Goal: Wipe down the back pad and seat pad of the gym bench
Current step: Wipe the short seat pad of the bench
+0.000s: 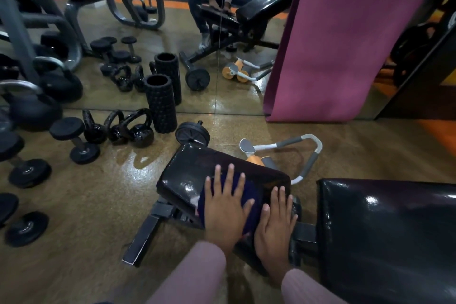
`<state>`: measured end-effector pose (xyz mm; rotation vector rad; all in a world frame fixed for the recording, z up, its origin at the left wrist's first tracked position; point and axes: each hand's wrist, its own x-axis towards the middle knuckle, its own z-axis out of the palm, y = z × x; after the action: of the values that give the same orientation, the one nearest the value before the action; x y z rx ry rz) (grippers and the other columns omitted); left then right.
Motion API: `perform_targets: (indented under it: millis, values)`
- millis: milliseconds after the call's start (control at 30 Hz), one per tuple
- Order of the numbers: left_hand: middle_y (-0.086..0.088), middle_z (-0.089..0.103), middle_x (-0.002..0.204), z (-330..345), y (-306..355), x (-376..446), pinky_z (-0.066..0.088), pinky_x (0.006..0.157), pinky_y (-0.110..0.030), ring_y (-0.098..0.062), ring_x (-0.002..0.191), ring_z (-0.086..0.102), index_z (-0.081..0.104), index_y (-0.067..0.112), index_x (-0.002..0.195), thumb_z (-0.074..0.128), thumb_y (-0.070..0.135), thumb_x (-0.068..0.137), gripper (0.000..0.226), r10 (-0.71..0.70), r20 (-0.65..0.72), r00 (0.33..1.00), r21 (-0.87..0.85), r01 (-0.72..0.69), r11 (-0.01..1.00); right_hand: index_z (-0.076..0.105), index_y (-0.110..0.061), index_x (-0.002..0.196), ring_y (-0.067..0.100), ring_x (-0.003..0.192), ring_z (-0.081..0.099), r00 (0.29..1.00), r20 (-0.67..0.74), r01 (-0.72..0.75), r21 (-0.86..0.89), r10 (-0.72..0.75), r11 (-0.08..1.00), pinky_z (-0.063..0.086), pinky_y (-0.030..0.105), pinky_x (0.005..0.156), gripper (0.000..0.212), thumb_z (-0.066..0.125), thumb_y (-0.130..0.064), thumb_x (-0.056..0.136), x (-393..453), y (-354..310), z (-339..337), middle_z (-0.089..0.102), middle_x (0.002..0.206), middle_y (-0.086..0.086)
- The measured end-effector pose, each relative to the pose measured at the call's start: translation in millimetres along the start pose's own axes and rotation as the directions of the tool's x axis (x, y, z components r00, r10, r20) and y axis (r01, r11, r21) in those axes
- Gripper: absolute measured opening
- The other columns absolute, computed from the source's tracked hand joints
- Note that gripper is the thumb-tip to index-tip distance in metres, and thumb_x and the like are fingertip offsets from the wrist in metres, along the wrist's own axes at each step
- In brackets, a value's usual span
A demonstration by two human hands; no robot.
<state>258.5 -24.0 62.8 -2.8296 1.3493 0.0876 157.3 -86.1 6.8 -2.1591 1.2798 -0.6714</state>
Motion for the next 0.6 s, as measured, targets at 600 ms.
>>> perform_targets:
  millis: [600]
  values:
    - [-0.006, -0.022, 0.155, -16, -38, 33, -0.003, 0.114, -0.057, -0.037, 0.14, -0.024, -0.011, 0.029, 0.149, 0.008, 0.055, 0.097, 0.062, -0.118, -0.053, 0.992, 0.024, 0.12, 0.993, 0.009, -0.031, 0.152, 0.004, 0.144, -0.017, 0.998, 0.057, 0.001, -0.02, 0.0, 1.0, -0.01, 0.043, 0.116, 0.066, 0.002, -0.056, 0.091, 1, 2, -3, -0.003, 0.158, -0.018]
